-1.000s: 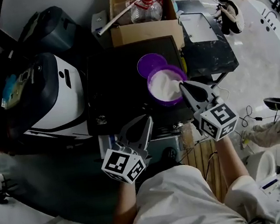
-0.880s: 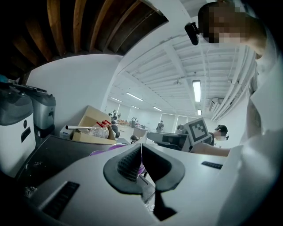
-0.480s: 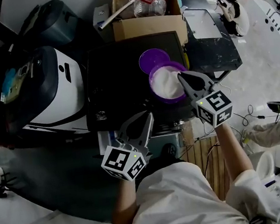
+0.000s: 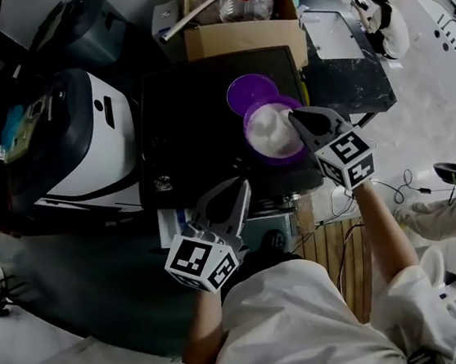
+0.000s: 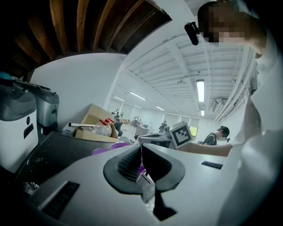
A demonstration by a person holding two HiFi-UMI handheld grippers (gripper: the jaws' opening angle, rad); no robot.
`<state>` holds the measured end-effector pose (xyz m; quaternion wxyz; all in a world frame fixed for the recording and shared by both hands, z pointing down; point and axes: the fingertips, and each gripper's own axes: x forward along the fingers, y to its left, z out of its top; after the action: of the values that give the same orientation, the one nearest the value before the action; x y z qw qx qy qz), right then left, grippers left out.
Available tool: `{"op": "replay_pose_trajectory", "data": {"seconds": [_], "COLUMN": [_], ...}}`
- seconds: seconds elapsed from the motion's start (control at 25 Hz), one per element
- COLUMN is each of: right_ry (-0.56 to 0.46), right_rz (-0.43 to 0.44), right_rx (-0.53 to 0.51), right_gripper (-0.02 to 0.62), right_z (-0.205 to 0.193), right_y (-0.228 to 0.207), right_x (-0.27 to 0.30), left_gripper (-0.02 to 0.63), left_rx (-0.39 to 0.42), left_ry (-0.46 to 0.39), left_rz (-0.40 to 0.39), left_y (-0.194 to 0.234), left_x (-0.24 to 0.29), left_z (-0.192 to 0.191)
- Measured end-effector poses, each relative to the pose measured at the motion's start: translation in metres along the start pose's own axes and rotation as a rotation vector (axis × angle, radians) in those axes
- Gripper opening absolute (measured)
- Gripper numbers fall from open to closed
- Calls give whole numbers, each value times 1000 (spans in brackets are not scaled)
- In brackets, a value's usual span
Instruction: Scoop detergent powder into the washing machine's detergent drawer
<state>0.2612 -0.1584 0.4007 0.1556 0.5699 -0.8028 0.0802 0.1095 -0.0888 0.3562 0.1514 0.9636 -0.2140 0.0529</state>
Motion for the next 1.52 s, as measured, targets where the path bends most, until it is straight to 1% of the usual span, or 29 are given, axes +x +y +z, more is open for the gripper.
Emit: {"op": "replay_pose_trajectory", "data": {"seconds": [0.2, 0.64, 0.92, 1.52], "right_ry": [34, 124, 144, 189], "right_rz": [15, 42, 81, 154], "right_rx": [-31, -50, -55, -24], "right_gripper": [8, 8, 8, 6], "right_z": [-7, -28, -34, -46], "right_y": [-3, 0, 3, 16], "right_x": [6, 19, 19, 12], "left_gripper": [20, 20, 20, 20], "left_rx": [-2, -13, -16, -14], "left_ry": [-6, -15, -18, -24], "left_rz": [9, 13, 14, 8], "left_y": [1, 5, 5, 2], "left_x": [0, -3, -2, -3], "left_z": [1, -2, -1, 0]}}
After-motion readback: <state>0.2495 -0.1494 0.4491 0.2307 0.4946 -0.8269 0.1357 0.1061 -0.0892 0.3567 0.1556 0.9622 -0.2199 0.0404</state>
